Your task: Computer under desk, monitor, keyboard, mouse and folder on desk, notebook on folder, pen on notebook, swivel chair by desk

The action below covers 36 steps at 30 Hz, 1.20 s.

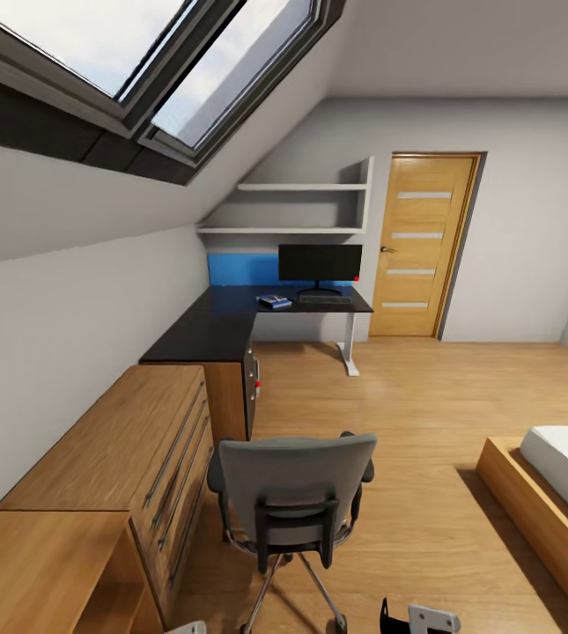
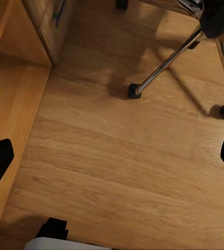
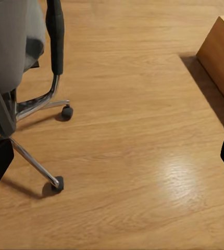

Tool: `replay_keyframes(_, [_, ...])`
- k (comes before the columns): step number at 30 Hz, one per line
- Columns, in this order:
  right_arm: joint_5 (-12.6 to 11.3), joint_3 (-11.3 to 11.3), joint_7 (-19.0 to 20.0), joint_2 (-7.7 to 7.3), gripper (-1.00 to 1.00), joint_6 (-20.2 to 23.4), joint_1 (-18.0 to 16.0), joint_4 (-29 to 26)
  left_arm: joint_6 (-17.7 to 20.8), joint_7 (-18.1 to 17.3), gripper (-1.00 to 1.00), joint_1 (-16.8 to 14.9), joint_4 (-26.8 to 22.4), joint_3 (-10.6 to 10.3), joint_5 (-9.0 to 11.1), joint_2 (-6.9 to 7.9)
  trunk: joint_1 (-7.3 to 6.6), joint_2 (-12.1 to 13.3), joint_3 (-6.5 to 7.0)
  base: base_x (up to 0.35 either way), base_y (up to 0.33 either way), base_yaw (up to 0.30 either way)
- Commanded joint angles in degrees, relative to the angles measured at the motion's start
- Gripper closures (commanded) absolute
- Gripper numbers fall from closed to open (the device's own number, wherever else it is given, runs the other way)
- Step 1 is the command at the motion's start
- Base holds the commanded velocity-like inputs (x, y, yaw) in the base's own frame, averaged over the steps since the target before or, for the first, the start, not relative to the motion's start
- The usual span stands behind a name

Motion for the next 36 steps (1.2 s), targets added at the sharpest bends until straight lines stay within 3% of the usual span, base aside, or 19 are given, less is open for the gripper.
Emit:
replay_keyframes(1, [-0.27,0.49,-0.34,0.01,-1.0,-0.09,-0.05,0.02,-0.28,0.42,-1.0,-0.05,0.02,-0.49,0.51,0.0,0.24,-0.49,-0.28,0.0,0.0,0.0])
replay_keyframes(36, [-0.18,0.41,-0.26,-0.07,-1.0,-0.09,-0.05,1.15,-0.49,0.83,-1.0,-0.05,1.78,-0.58,0.58,-0.14,7.93,-14.53,-6.56,0.0,0.0,0.0])
